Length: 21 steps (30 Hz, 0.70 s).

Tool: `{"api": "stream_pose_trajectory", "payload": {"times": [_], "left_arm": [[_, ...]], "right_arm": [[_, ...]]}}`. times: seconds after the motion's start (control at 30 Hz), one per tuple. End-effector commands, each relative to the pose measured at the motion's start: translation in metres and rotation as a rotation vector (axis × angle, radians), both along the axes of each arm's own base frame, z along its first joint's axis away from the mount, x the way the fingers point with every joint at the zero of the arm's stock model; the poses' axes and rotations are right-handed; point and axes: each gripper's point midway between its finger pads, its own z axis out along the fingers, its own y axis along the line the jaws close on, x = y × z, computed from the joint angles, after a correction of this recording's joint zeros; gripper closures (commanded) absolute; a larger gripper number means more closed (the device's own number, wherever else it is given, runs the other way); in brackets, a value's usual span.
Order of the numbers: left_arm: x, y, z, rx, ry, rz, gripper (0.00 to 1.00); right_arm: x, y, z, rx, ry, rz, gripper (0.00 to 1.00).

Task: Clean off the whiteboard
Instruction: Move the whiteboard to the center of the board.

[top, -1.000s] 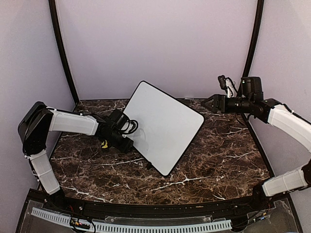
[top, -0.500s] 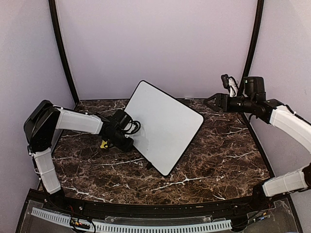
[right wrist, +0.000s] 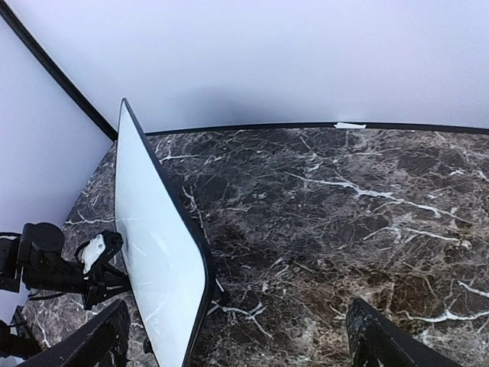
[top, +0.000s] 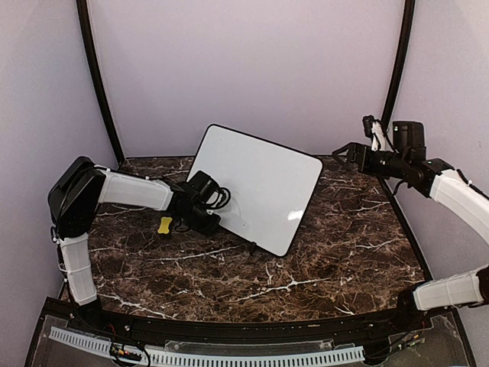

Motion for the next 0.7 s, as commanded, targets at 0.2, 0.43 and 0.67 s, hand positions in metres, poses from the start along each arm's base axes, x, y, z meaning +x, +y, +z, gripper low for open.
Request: {"api": "stream_pose_trajectory", "payload": {"times": [0.2, 0.43, 0.67], "left_arm": [[0.042, -0.032, 0.016, -0.068, -0.087, 0.221, 1.00], [0.057, -0.045, 0.004, -0.023, -0.064, 0.375, 1.00], [0.050, -0.053, -0.005, -0.014, -0.025, 0.465, 0.92]], "right_arm": [[0.002, -0.036, 0.010, 0.001, -0.048, -0.170, 0.04], [0.000, -0.037, 0.008, 0.007, -0.045, -0.177, 0.03], [0.000, -0.038, 0.008, 0.010, -0.046, -0.184, 0.03]]}}
